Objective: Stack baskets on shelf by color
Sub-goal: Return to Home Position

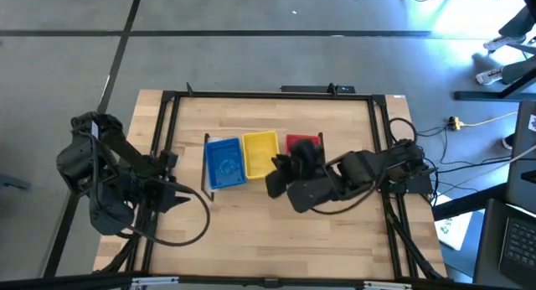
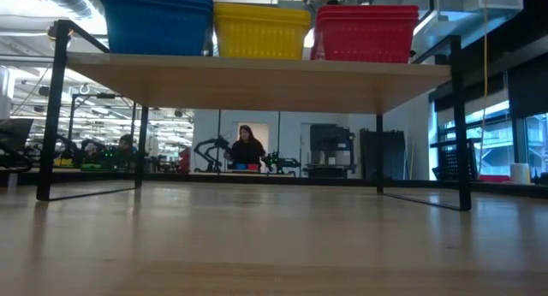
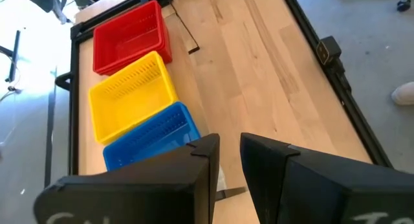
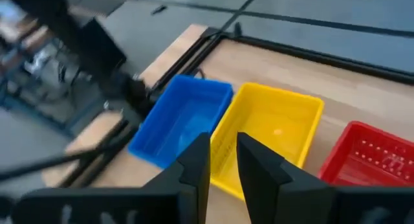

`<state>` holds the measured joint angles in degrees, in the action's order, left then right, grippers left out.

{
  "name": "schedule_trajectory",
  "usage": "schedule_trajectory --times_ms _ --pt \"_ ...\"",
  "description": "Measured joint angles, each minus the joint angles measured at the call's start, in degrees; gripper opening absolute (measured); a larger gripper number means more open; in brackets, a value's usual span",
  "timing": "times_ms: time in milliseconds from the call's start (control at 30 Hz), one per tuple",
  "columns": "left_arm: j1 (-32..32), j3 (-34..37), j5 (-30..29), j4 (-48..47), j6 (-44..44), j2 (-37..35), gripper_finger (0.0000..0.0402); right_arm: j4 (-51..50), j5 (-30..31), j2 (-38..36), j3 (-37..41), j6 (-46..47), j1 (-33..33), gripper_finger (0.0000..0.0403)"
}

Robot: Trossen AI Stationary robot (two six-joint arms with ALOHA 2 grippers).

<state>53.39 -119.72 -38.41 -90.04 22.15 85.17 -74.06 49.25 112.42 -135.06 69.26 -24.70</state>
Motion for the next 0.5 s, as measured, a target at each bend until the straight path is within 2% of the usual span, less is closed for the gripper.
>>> schedule_trajectory --times_ms 133,300,500 --pt "0.0 0.0 -0.1 0.0 0.1 -1.0 0.0055 0.0 -2.7 -0.4 0.0 -6.9 -1.5 0.0066" --pt "0.0 0.0 -1.3 0.0 0.1 -2.6 0.0042 0.0 -2.5 -1.7 0.0 -13.6 -2.8 0.0011" --pt "0.0 0.0 -3.7 0.0 2.3 -7.1 0.0003 -0.8 -2.8 -5.6 0.0 -24.1 -4.2 0.0004"
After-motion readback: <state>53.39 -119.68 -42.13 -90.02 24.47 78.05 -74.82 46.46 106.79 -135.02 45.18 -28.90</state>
